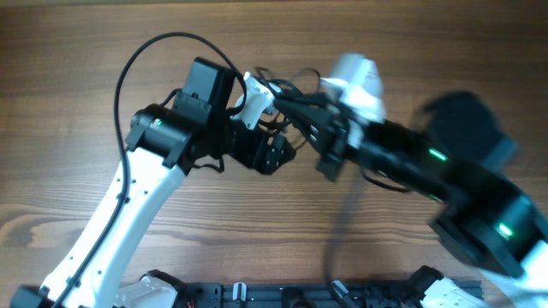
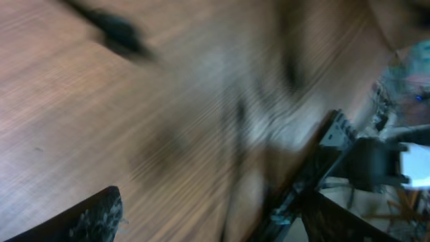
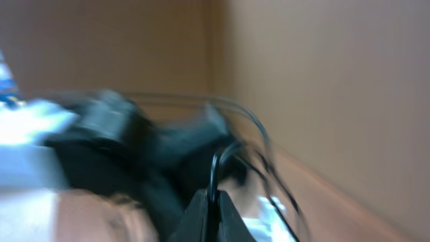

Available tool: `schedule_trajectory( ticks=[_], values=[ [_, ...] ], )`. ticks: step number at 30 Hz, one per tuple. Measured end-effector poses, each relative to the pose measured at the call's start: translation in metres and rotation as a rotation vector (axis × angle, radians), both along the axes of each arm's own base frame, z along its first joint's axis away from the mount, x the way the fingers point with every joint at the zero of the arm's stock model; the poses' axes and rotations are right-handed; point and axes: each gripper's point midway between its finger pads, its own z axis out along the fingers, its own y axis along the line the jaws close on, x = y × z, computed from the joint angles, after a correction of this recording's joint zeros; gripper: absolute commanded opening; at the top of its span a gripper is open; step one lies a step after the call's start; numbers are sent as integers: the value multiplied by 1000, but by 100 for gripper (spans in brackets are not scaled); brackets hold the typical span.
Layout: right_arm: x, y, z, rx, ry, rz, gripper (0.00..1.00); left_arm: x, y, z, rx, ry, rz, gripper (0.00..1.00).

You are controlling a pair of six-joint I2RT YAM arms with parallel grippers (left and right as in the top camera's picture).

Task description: Untangle cables

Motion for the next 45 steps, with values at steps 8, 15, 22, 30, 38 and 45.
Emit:
schedule_trajectory(
  ticks=[8,15,22,30,38,45],
  values=[
    [-76,-46,56,133,-118,95,4,49,4,-72,153,137,218,82],
    [-52,-60,23,45,-1,-72,4,48,12,-116,247,263,282,79],
    [12,-67,-28,-115,118,-351,4,50,14,-116,242,280,333,81],
    [59,-41,-78,-253,199,-414,4,65,-2,-98,45,341,380,88],
    [68,-24,-51,-149,127,-372,4,56,-20,-50,-278,595,381,88],
    [67,-22,-42,-120,106,-358,4,36,-37,-11,-481,760,236,4]
  ],
)
